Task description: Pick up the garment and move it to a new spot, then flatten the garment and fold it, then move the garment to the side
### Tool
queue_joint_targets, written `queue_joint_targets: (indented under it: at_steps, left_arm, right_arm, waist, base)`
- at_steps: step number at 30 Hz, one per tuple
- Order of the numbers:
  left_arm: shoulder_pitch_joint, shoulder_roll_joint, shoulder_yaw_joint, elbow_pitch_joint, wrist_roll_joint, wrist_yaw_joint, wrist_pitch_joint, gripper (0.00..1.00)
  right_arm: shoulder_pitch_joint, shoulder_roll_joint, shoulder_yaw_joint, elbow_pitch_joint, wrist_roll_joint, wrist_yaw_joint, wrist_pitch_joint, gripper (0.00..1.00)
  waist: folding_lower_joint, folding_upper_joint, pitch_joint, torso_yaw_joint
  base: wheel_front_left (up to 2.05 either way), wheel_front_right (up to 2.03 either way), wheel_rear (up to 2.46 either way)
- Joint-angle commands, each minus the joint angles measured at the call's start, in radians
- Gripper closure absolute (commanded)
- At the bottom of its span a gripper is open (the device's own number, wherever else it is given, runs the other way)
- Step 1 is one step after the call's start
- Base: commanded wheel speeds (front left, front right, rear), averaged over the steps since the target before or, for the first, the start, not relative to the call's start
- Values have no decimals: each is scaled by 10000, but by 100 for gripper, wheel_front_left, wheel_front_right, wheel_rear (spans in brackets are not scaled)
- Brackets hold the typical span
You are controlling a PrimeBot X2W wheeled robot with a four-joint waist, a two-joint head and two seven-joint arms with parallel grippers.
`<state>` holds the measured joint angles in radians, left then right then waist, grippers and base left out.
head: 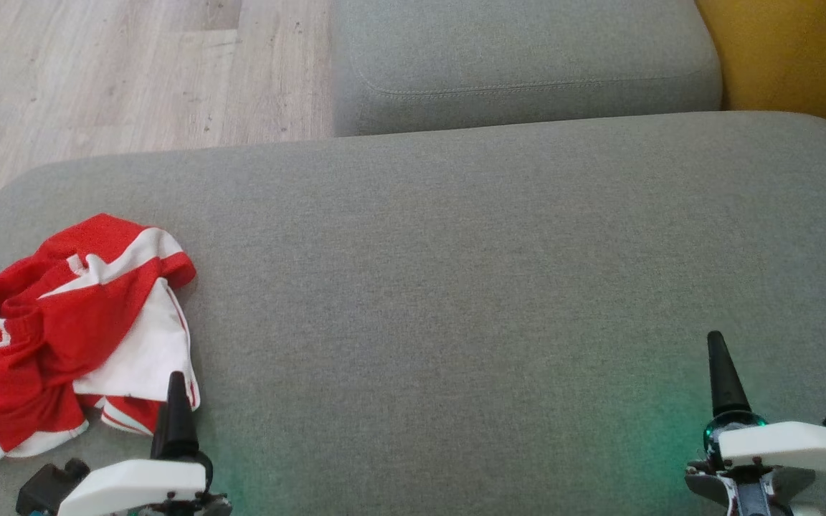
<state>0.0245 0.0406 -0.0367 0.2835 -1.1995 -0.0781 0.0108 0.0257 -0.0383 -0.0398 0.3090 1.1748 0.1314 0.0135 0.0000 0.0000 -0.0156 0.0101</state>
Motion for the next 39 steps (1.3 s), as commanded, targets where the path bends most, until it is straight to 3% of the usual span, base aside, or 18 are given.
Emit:
queue_joint_targets:
  at_steps: [1, 39]
  left_arm:
    - [-359, 51, 46, -391, 225, 43, -106, 0]
    - [-174, 71, -1042, -1326, 5155, 612, -1265, 0]
  right_arm:
    - [-453, -46, 90, -398, -223, -2, -131, 0]
    - [-513, -79, 1425, -959, -5191, -5, -1290, 0]
  waist:
    - [0, 0, -4, 1]
    - [0, 0, -295, 124]
  base:
    - [0, 0, 0]
    - [0, 0, 0]
